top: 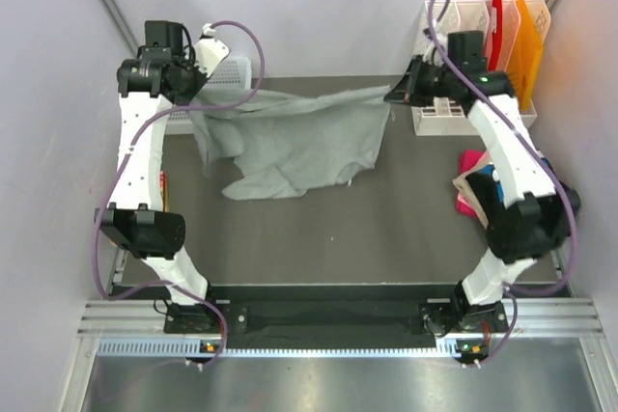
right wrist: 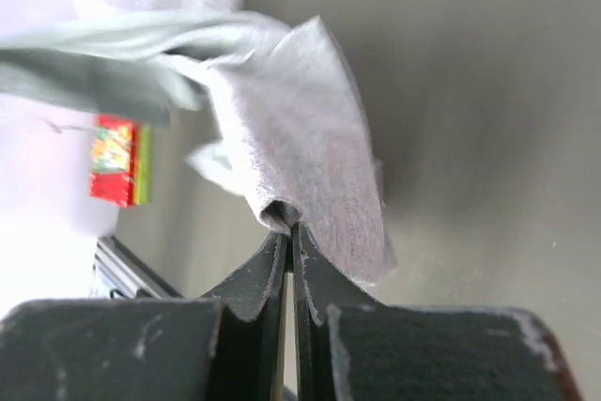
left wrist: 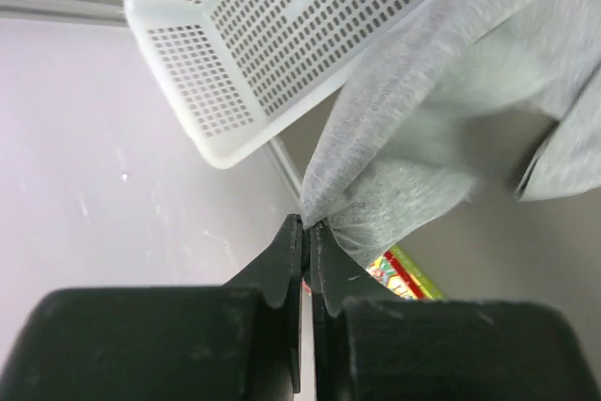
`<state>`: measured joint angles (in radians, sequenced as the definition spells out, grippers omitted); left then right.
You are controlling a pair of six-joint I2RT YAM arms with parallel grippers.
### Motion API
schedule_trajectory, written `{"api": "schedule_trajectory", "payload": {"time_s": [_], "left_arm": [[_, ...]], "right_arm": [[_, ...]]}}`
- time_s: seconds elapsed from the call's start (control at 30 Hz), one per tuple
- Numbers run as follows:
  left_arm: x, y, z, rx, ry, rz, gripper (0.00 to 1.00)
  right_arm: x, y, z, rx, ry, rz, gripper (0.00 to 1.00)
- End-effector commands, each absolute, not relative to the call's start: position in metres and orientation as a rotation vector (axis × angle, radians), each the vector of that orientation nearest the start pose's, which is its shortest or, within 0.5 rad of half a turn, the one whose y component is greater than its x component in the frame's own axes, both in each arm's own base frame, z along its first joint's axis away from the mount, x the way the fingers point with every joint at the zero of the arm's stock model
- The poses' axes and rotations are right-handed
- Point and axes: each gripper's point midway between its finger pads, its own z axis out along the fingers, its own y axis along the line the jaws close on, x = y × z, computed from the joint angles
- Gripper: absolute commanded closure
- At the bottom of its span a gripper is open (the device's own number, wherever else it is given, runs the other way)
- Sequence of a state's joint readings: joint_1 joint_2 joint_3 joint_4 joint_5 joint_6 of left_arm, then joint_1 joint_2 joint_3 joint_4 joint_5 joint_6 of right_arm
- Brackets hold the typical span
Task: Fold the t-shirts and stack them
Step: Flatten the tshirt out
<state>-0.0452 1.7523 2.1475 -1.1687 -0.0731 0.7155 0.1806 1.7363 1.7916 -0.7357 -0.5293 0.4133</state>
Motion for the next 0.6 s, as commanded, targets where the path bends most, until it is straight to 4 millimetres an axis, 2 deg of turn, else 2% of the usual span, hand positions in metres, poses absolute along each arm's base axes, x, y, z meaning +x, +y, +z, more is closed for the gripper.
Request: {"api": "schedule_trajectory", "payload": {"time_s": [0.0, 0.03, 0.1, 0.13, 0.17, 0.2, 0.23, 0.27, 0.33, 0.4, 0.47, 0.57], "left_arm": [[0.42, 0.034, 0.381, 0.795, 2.078, 0.55, 1.0], [0.418, 0.035, 0.387, 0.792, 2.063, 0.558, 1.0], [0.407, 0.035, 0.402, 0.794, 2.028, 0.574, 1.0], [0.403, 0.036, 0.41, 0.792, 2.01, 0.586, 1.0], [0.396, 0.037, 0.42, 0.8, 1.986, 0.603, 1.0], [0.392, 0.038, 0.428, 0.798, 1.965, 0.617, 1.0], [0.388, 0.04, 0.438, 0.792, 1.937, 0.635, 1.0], [0.379, 0.042, 0.455, 0.794, 1.889, 0.668, 1.0], [0.374, 0.045, 0.481, 0.763, 1.803, 0.718, 1.0], [0.361, 0.046, 0.507, 0.758, 1.715, 0.76, 1.0], [0.346, 0.04, 0.53, 0.773, 1.635, 0.756, 1.0], [0.324, 0.029, 0.54, 0.813, 1.599, 0.699, 1.0]], "right_arm": [[0.393, 0.161, 0.385, -0.1, 2.014, 0.821, 1.0], [0.379, 0.155, 0.408, -0.106, 1.954, 0.799, 1.0], [0.362, 0.151, 0.424, -0.115, 1.908, 0.795, 1.0], [0.343, 0.147, 0.443, -0.132, 1.851, 0.791, 1.0], [0.333, 0.146, 0.452, -0.143, 1.822, 0.787, 1.0], [0.312, 0.142, 0.471, -0.16, 1.764, 0.777, 1.0], [0.302, 0.138, 0.481, -0.173, 1.727, 0.755, 1.0], [0.291, 0.135, 0.491, -0.181, 1.695, 0.746, 1.0], [0.262, 0.126, 0.521, -0.192, 1.596, 0.713, 1.0], [0.241, 0.119, 0.539, -0.188, 1.533, 0.69, 1.0], [0.227, 0.115, 0.555, -0.185, 1.484, 0.675, 1.0], [0.211, 0.11, 0.581, -0.172, 1.414, 0.668, 1.0]]}}
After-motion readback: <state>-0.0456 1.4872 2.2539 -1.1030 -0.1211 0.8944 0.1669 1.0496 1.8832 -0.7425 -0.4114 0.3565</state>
